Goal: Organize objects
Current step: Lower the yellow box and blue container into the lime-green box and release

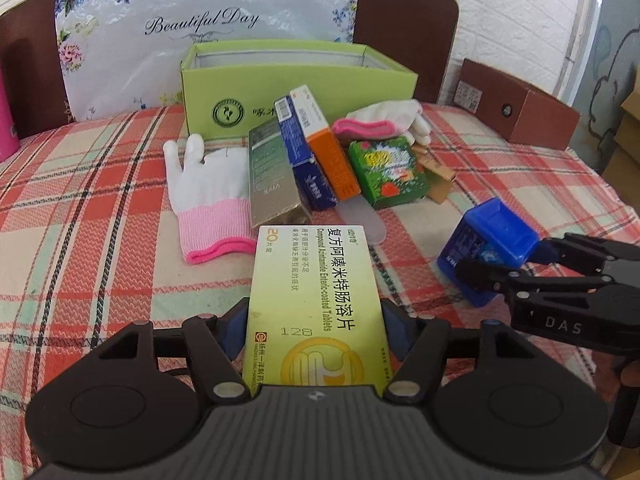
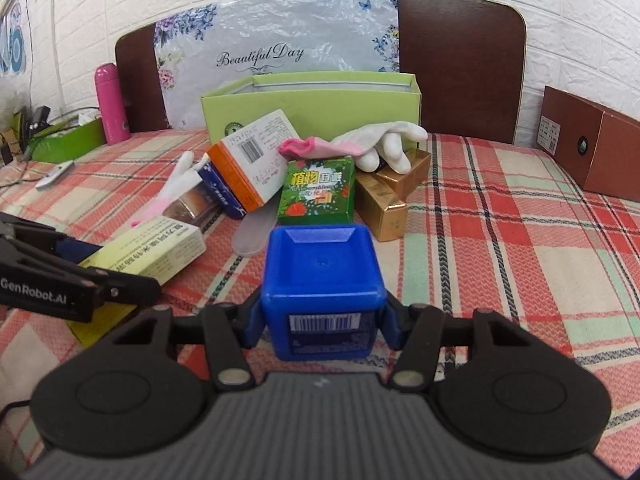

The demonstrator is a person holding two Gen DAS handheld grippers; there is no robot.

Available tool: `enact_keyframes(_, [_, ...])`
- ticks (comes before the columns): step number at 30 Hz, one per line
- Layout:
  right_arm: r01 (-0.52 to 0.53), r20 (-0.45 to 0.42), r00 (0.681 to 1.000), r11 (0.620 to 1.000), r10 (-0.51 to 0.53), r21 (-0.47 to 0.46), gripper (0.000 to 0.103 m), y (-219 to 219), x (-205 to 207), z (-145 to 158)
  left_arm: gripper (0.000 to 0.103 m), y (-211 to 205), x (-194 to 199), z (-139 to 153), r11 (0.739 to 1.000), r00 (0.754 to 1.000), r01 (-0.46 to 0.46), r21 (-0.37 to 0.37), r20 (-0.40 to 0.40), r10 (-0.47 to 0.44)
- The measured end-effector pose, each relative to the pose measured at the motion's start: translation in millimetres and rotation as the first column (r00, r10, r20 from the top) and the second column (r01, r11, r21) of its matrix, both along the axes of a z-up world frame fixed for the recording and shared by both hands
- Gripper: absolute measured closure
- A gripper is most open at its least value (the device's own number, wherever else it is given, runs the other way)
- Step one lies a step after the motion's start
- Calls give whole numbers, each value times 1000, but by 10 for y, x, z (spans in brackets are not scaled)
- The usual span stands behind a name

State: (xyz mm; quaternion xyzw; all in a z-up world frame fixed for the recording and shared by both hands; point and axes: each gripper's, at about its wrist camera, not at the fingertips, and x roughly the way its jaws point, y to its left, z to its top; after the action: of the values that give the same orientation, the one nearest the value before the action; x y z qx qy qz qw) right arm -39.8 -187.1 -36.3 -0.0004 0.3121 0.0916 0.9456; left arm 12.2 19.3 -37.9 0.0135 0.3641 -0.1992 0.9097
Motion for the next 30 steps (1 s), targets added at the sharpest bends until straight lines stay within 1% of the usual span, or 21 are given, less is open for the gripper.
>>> enact_keyframes(2, [-13, 1, 1000, 999, 13, 33, 48, -27, -12, 59, 34, 39, -23, 87, 1000, 1000, 12, -25, 7, -12])
enact_keyframes(6, [-36, 45, 998, 996, 32, 82, 48, -75, -45, 257, 33, 96, -75, 318, 996, 997, 42, -74, 62, -37])
enact_keyframes(9, [-58, 87, 995, 992, 48, 111, 48, -128, 20, 443, 33, 116, -37, 546, 995, 990, 52, -86, 137, -40])
enact_keyframes(12, [-66, 133, 990, 992, 51, 111, 48, -163, 178, 650, 33, 117, 101, 771, 995, 978, 42, -86, 205, -24])
enact_keyframes(15, [-83, 195, 979, 991, 61, 105, 48, -162, 369, 862, 33, 112, 344, 1001, 994, 963, 28, -106, 270, 2])
enact_keyframes(18, [-91, 241, 968, 990, 63, 108, 48, -131, 627, 1039, 33, 86, 694, 1159, 990, 957, 1, -141, 287, 40])
enact_keyframes(21, [-83, 276, 959, 993, 56, 86, 48, -87, 961, 1152, 33, 20, 1047, 1257, 989, 953, -30, -147, 295, 73])
enact_keyframes(26, [-60, 284, 958, 996, 37, 70, 48, -36, 1607, 1170, 33, -87, 1657, 1284, 984, 953, -95, -149, 273, 133])
enact_keyframes(30, [-42, 251, 968, 996, 21, 78, 48, 4, 2075, 1047, 33, -141, 2069, 1205, 985, 950, -142, -99, 267, 163])
